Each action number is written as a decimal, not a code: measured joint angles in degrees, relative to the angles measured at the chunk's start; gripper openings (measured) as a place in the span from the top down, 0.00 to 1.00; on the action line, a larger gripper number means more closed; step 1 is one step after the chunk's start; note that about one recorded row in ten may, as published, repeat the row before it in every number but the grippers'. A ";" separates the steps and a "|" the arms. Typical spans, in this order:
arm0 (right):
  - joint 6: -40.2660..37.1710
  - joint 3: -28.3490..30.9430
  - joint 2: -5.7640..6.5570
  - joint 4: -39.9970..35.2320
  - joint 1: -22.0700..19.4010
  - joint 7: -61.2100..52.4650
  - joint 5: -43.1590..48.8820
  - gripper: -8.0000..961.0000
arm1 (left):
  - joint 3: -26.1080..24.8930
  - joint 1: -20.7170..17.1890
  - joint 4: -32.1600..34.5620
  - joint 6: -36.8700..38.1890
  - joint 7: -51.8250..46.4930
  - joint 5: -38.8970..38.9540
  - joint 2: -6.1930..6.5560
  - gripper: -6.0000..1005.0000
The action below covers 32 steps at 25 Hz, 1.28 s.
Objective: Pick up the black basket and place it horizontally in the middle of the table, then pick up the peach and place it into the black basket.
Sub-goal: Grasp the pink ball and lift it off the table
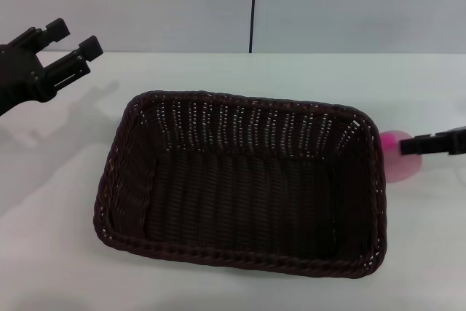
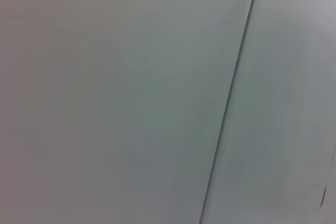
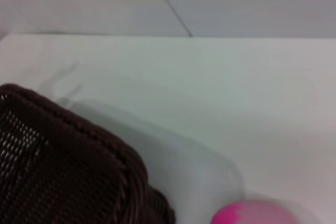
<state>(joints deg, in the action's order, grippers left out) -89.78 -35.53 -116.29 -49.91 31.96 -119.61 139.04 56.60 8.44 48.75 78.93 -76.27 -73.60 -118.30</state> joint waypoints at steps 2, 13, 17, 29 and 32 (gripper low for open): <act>0.71 -0.76 0.04 0.92 0.17 0.12 0.01 0.65 | 0.00 0.05 -0.06 0.03 0.00 0.03 0.00 0.23; 3.51 -4.03 0.68 3.87 0.55 -0.08 0.14 0.31 | 0.00 -0.12 -0.24 0.62 -0.27 0.42 -0.09 0.23; 3.48 -4.03 0.77 3.93 0.55 -0.04 0.17 0.36 | 0.00 0.01 -0.24 0.62 -0.26 0.65 -0.09 0.23; 3.26 2.56 0.76 0.10 -0.37 0.02 -0.57 0.71 | 0.00 0.04 -0.24 0.61 -0.10 0.74 -0.05 0.23; 2.06 3.66 0.71 -2.91 -0.53 -0.02 -1.83 0.73 | 0.00 -0.02 -0.24 0.61 0.05 0.74 0.01 0.23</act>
<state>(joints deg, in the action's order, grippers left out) -87.71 -31.87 -115.58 -52.82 31.43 -119.63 137.20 56.60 8.42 48.51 79.54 -76.22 -72.86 -118.29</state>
